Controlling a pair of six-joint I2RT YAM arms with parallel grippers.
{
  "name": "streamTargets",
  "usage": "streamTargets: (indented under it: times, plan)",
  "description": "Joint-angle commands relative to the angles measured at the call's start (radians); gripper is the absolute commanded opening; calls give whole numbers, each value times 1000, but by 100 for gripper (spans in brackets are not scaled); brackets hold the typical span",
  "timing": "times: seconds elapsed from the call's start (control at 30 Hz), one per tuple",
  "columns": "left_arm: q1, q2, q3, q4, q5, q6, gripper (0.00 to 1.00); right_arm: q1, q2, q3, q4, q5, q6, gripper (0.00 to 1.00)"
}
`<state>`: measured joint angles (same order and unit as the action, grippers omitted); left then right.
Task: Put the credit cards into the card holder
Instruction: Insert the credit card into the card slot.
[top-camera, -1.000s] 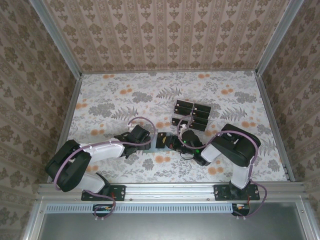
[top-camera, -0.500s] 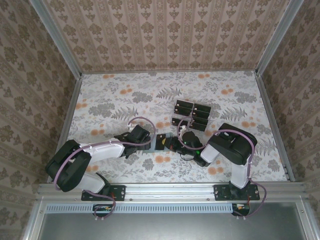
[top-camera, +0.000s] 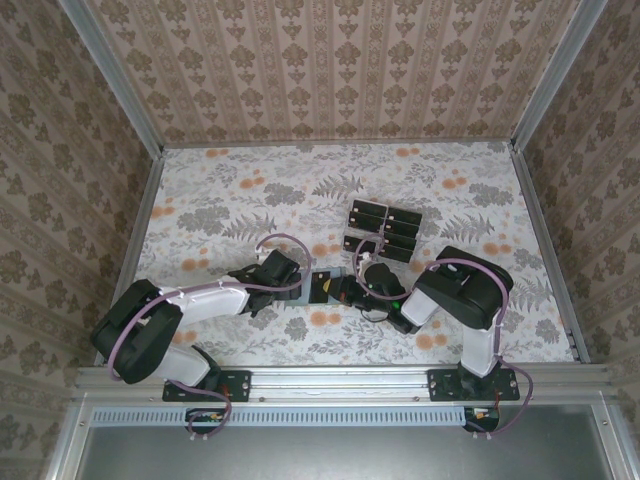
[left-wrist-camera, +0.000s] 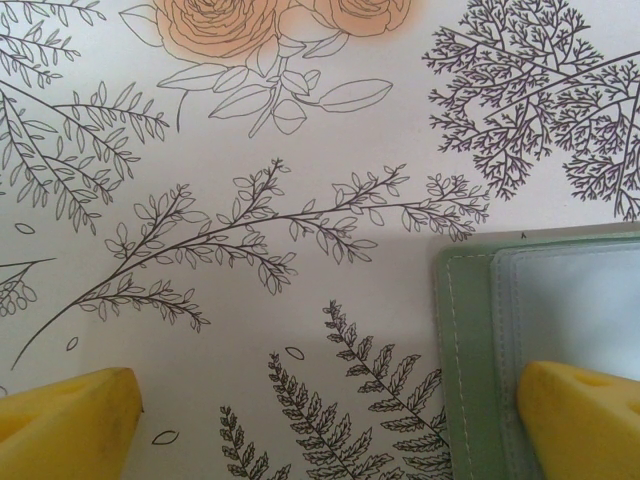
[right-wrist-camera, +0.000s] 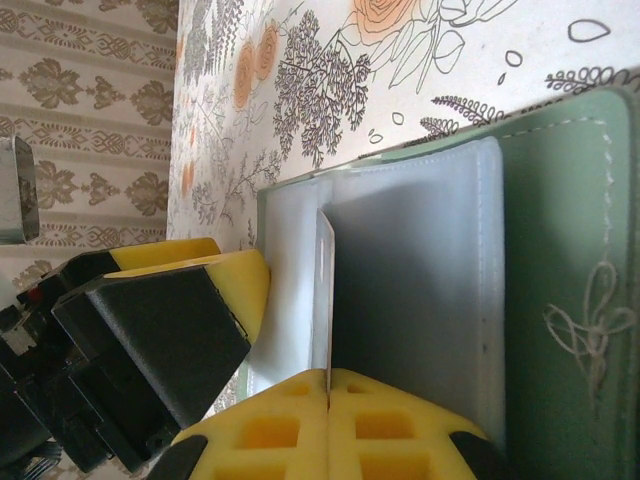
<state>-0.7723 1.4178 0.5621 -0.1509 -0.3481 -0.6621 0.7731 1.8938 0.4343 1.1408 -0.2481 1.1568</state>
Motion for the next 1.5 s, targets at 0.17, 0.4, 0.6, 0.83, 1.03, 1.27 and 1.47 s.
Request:
streamTargets:
  times: [0.17, 0.4, 0.6, 0.83, 1.03, 1.27, 1.47]
  plan:
    - [-7, 2, -28, -58, -2, -9, 100, 4, 52, 28, -63, -67, 5, 0]
    - [-9, 2, -28, -59, -1, -11, 100, -1, 70, 49, -73, -82, 5, 0]
    - [-12, 4, -28, -56, 0, -14, 100, -3, 87, 67, -81, -85, 4, 0]
    - [-21, 5, -30, -52, 0, -24, 100, -2, 96, 85, -97, -85, 3, 0]
    - [-31, -6, -30, -53, 1, -31, 100, -2, 90, 93, -126, -83, 2, 0]
    - [-16, -62, -4, -104, 0, -31, 100, -1, 10, 96, -266, -74, -38, 31]
    - [17, -130, 2, -143, 9, -22, 100, -2, -100, 156, -535, -58, -138, 44]
